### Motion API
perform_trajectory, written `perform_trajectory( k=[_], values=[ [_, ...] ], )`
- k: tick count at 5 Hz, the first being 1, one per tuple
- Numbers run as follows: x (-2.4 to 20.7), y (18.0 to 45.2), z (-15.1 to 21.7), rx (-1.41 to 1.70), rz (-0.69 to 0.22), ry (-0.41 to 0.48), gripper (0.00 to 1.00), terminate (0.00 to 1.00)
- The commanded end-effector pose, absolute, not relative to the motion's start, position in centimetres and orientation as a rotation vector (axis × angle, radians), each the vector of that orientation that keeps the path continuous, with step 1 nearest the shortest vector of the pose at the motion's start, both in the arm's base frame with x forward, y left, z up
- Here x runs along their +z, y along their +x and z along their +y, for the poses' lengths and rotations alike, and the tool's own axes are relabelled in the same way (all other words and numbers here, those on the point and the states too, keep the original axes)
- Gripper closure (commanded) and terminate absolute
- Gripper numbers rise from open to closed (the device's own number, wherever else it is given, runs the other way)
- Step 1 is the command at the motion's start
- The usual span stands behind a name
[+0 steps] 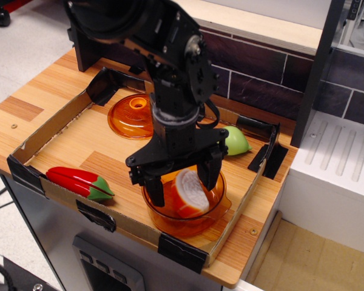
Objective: Take sushi out of pot
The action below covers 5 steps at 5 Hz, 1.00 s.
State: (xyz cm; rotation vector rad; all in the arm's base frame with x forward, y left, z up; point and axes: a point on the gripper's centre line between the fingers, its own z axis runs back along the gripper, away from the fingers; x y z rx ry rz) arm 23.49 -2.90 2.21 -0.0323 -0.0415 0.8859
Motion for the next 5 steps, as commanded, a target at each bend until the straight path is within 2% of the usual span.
perform_trajectory(
  k=[1,2,3,5],
  values=[
    [1.4,24.2,-3.3,0.873,-0.078,-0.006,0.00,0.00],
    [1.9,24.4,-3.5,0.867,-0.079,-0.020,1.00,0.00],
    [3.0,24.6,-3.4,0.880,-0.102,-0.037,1.00,0.00],
    [9.0,24.6,-2.6,0.910,-0.241,-0.164,1.00,0.00]
  ],
)
